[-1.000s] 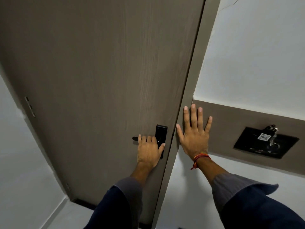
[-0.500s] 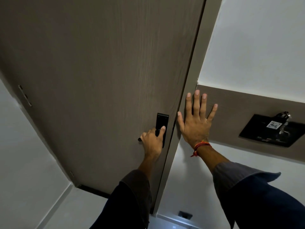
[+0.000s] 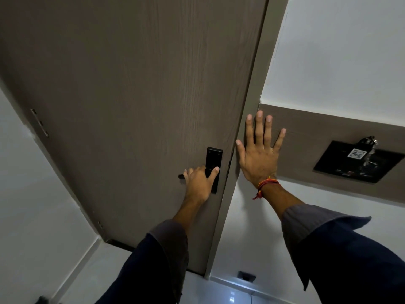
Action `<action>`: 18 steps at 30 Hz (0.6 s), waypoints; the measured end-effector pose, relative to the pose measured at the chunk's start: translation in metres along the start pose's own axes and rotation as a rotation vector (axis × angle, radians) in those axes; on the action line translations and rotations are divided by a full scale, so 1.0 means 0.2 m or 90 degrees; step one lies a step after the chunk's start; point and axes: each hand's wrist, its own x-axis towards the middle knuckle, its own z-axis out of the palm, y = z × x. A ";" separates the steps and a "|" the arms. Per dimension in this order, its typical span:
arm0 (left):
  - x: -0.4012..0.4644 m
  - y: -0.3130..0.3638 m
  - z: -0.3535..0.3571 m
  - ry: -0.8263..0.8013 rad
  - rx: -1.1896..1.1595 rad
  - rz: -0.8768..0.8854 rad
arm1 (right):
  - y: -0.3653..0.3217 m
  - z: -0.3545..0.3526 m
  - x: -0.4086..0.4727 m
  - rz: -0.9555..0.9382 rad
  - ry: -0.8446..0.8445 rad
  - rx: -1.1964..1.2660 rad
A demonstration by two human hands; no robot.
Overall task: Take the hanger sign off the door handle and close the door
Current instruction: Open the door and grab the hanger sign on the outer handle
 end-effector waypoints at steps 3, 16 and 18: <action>-0.04 0.03 -0.07 -0.028 0.149 0.051 | -0.01 -0.04 -0.01 0.021 -0.035 0.018; -0.29 0.14 -0.12 -0.011 0.606 0.043 | -0.02 -0.27 -0.10 0.034 -0.165 0.101; -0.33 0.15 -0.13 -0.006 0.601 0.027 | -0.01 -0.30 -0.12 0.034 -0.190 0.131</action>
